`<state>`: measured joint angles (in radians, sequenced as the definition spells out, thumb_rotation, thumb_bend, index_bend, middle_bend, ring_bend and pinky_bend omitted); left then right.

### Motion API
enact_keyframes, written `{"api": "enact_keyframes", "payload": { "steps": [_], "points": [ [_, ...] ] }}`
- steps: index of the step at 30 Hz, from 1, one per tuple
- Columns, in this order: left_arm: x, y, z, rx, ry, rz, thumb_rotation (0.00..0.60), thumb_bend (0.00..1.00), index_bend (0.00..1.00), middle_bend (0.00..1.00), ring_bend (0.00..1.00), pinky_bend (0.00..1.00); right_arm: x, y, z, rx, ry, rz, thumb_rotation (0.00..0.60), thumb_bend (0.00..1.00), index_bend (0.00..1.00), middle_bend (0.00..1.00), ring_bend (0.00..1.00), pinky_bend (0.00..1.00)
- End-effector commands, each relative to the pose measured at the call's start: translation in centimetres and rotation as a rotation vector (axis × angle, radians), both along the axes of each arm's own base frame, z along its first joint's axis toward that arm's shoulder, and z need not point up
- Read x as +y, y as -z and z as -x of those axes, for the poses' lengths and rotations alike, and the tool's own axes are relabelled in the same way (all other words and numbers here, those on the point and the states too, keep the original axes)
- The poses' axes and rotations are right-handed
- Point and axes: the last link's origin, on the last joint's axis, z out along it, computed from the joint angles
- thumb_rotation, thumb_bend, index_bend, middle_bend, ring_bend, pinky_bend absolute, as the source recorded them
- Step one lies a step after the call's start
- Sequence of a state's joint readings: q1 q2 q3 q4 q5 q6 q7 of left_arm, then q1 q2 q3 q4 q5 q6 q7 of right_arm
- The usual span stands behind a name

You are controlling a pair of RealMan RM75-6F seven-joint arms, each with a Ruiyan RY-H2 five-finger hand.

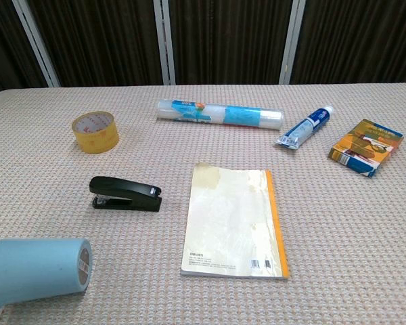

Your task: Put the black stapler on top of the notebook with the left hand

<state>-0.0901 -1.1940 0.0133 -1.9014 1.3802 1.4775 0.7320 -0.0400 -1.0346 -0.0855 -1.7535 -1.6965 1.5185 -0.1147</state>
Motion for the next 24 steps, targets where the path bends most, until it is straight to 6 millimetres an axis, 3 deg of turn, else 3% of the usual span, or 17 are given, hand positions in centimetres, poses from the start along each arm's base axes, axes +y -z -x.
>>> {"api": "enact_keyframes", "payload": {
  "steps": [1,12,16,24],
  "points": [
    [0.0,0.0,0.0,-0.001,0.001,-0.001,0.600,0.23,0.13,0.07,0.06,0.22,0.0,0.0,0.1,-0.001,0.002,0.001,0.600,0.10,0.00,0.00,0.02,0.00],
    [2.8,2.9,-0.9,-0.010,0.056,0.052,0.600,0.23,0.12,0.09,0.07,0.23,0.2,0.0,-0.1,-0.002,-0.003,0.001,0.600,0.10,0.00,0.00,0.02,0.00],
    [4.2,4.5,-2.3,-0.021,0.105,0.064,0.600,0.23,0.10,0.14,0.09,0.25,0.2,0.0,0.0,-0.004,-0.002,0.001,0.600,0.10,0.00,0.00,0.02,0.00],
    [8.5,9.5,-7.8,-0.136,0.242,0.104,0.600,0.23,0.17,0.25,0.18,0.32,0.2,-0.9,0.1,-0.035,0.000,0.016,0.600,0.10,0.00,0.00,0.02,0.00]
  ]
}}
